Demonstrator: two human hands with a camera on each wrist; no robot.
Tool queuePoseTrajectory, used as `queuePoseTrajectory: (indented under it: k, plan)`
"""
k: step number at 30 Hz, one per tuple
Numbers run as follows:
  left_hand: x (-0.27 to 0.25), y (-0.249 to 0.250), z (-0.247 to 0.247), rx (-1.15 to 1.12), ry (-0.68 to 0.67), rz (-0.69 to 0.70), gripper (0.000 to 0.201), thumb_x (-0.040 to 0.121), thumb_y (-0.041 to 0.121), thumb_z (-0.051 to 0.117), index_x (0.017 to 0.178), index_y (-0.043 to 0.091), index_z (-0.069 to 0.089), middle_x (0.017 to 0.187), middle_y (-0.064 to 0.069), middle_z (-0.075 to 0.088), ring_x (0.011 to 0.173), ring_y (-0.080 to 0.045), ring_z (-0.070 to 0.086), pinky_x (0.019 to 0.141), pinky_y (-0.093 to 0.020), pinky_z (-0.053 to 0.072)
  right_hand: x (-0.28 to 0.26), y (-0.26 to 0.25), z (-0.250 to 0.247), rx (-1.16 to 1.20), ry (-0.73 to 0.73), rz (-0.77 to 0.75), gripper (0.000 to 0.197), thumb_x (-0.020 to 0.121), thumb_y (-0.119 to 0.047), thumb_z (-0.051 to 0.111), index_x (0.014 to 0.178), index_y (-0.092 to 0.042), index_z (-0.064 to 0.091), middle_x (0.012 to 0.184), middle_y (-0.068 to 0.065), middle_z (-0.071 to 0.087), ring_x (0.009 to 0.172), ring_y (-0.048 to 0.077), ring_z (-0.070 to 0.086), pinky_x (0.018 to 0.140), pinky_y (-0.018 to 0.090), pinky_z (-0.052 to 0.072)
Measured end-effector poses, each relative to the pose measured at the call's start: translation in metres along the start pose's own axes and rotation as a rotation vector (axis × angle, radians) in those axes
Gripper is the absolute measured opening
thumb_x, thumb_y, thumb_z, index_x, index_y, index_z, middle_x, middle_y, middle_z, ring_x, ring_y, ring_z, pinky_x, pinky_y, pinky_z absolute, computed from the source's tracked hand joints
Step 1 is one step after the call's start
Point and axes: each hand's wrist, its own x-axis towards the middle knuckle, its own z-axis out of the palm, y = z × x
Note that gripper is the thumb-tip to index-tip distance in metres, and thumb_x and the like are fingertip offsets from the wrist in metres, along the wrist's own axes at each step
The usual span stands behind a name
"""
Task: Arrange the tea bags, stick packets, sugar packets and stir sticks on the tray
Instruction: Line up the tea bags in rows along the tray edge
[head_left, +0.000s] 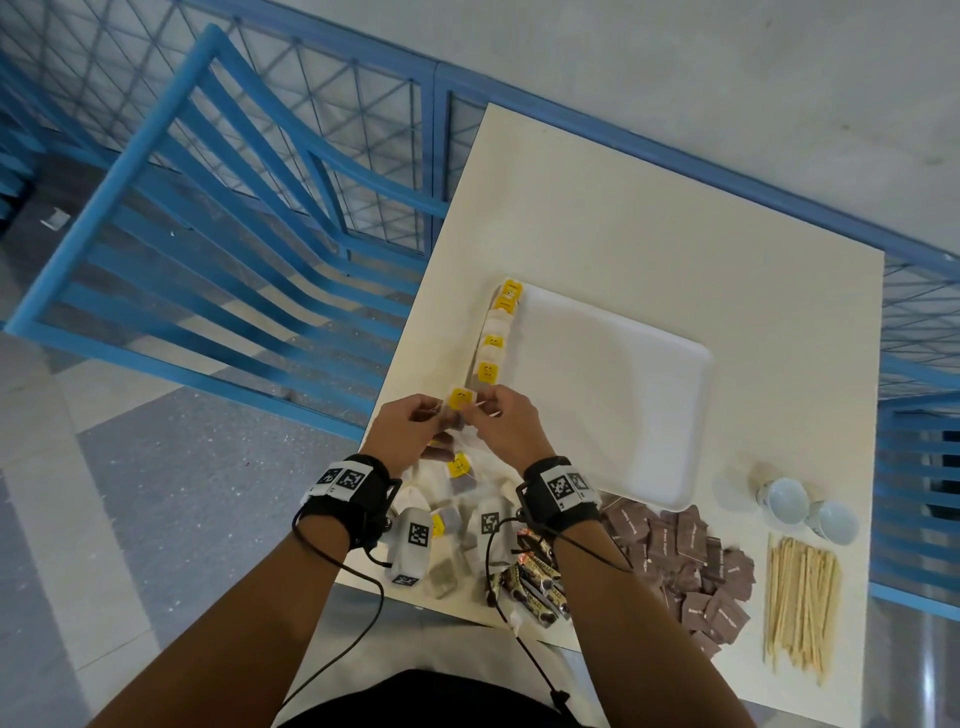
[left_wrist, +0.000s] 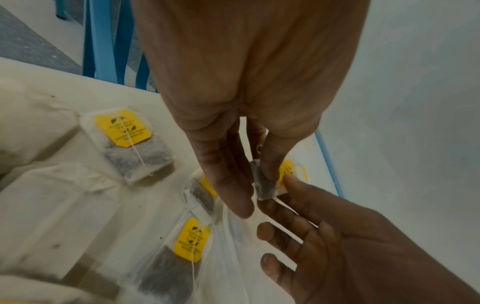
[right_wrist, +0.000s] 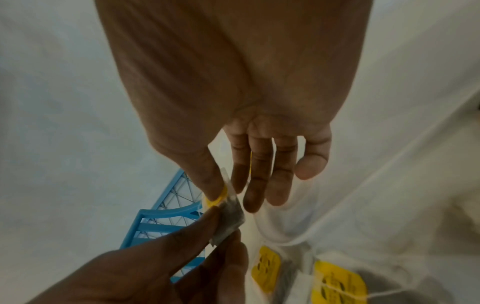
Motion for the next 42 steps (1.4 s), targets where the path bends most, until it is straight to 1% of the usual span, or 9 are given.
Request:
queuePoseTrajectory:
  k: [5,10,14,21,29,32,36,39,42]
  plan:
    - [0.001,-0.004,0.001,0.039,0.02,0.015,0.019,0.096,0.014,0.071,0.107,0.0,0.066,0.092,-0.022,0.072,0.068,-0.024,0.072,0.062,-0.035,0.062,-0.006,0.002,-0.003,0.022,0.008,-0.026,0.007,0.089,-0.024,0.074,0.089,-0.019,0.069,0.084,0.0,0.075,0.066,0.012,0.068,0.063,0.02,0.052]
    - [0.0,-0.008,-0.007,0.113,0.055,0.023,0.007,0.101,0.012,0.061,0.102,0.009,0.067,0.093,-0.014,0.074,0.07,-0.023,0.073,0.058,-0.033,0.056,0.008,0.01,-0.005,-0.047,0.168,0.029,0.015,0.088,-0.028,0.074,0.093,-0.014,0.071,0.085,-0.001,0.072,0.08,0.021,0.068,0.08,0.035,0.055]
    - [-0.002,-0.01,-0.015,0.183,0.07,0.027,0.01,0.102,0.01,0.058,0.104,0.01,0.068,0.095,-0.011,0.076,0.074,-0.022,0.072,0.053,-0.031,0.049,0.012,0.01,-0.004,-0.123,0.222,0.044,0.013,0.089,-0.025,0.073,0.095,-0.014,0.073,0.083,-0.003,0.07,0.081,0.017,0.063,0.075,0.022,0.042]
    - [-0.005,-0.006,-0.019,0.179,0.077,0.039,0.012,0.102,0.007,0.056,0.104,0.009,0.068,0.094,-0.011,0.075,0.072,-0.022,0.07,0.051,-0.03,0.047,0.016,0.011,-0.002,-0.126,0.274,0.105,0.017,0.087,-0.026,0.075,0.096,-0.013,0.071,0.081,-0.006,0.066,0.078,0.014,0.058,0.075,0.022,0.037]
    - [-0.007,-0.006,-0.023,0.193,0.067,0.039,0.013,0.103,0.006,0.054,0.105,0.008,0.067,0.096,-0.011,0.075,0.073,-0.022,0.07,0.049,-0.028,0.046,0.017,0.01,0.002,-0.105,0.308,0.123,0.018,0.086,-0.028,0.076,0.094,-0.014,0.069,0.071,-0.017,0.059,0.079,0.015,0.059,0.083,0.029,0.044]
    - [-0.009,-0.005,-0.024,0.21,0.065,0.048,0.014,0.102,0.007,0.054,0.106,0.008,0.067,0.096,-0.01,0.075,0.073,-0.021,0.07,0.053,-0.028,0.047,0.013,0.009,0.002,-0.084,0.32,0.13,0.021,0.086,-0.029,0.076,0.098,-0.014,0.068,0.075,-0.013,0.063,0.08,0.014,0.059,0.077,0.026,0.042]
    - [-0.011,-0.004,-0.027,0.266,0.062,0.066,0.014,0.102,0.009,0.054,0.107,0.009,0.067,0.095,-0.008,0.076,0.071,-0.018,0.069,0.055,-0.027,0.048,0.003,0.009,-0.003,-0.041,0.362,0.096,0.016,0.088,-0.026,0.072,0.1,-0.015,0.069,0.08,-0.01,0.065,0.074,0.008,0.06,0.072,0.011,0.046]
    - [-0.014,-0.006,-0.031,0.379,0.056,0.123,0.011,0.1,0.012,0.059,0.104,0.011,0.069,0.091,-0.004,0.076,0.067,-0.013,0.069,0.055,-0.02,0.05,-0.008,0.012,-0.004,-0.026,0.327,0.053,0.008,0.089,-0.021,0.068,0.096,-0.019,0.071,0.082,-0.007,0.071,0.078,0.012,0.066,0.084,0.03,0.054]
    - [-0.017,-0.01,-0.034,0.468,0.051,0.191,0.006,0.096,0.014,0.065,0.099,0.012,0.071,0.088,-0.004,0.075,0.071,-0.016,0.068,0.068,-0.027,0.056,-0.023,0.016,-0.001,-0.032,0.241,0.014,0.007,0.088,-0.018,0.068,0.092,-0.022,0.072,0.08,-0.006,0.073,0.078,0.014,0.068,0.08,0.031,0.056]
